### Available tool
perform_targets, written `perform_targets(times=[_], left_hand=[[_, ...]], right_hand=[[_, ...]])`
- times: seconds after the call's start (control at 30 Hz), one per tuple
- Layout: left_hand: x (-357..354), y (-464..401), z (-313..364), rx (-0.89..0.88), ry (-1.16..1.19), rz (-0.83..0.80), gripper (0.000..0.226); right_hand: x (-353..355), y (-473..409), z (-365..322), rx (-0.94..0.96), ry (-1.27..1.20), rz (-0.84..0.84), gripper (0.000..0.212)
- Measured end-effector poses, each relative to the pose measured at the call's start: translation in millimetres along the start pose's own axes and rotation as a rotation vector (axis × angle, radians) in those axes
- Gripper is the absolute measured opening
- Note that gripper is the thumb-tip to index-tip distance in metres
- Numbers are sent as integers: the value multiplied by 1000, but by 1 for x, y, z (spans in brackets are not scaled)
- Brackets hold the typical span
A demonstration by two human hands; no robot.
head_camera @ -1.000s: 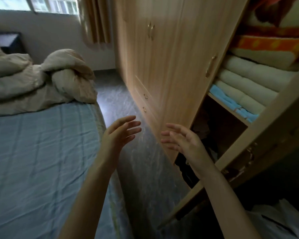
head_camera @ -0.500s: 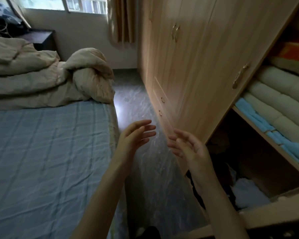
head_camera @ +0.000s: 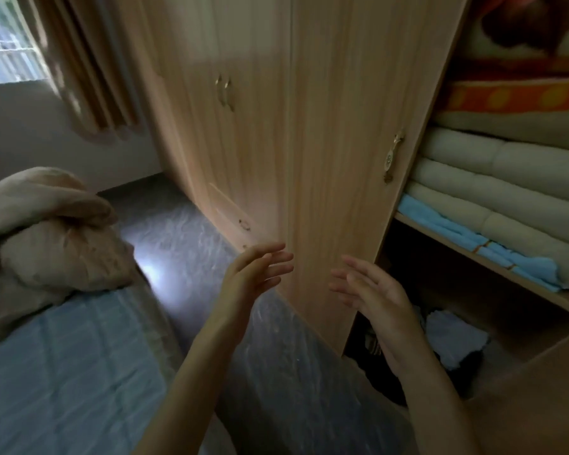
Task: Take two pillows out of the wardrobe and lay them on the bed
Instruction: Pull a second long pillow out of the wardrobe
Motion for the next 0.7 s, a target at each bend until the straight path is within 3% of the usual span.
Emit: perform_targets(times=[0.3, 0.7], left_hand=[[-7, -91, 7, 44, 59, -259, 25], [-95, -182, 23, -28, 115, -569, 24]], right_hand=[[21, -43, -20, 35, -7, 204, 26], [103, -55, -63, 167, 26, 512, 22]])
Point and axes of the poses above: each hand's wrist, its own y-axis away from the middle knuckle, its own x-axis out of the back of the hand, z = x × y, the point moved 1 cm from there along -y, towards the middle knuckle, and after that the axes turned 15 degrees about -z, right-handed, at the moved point
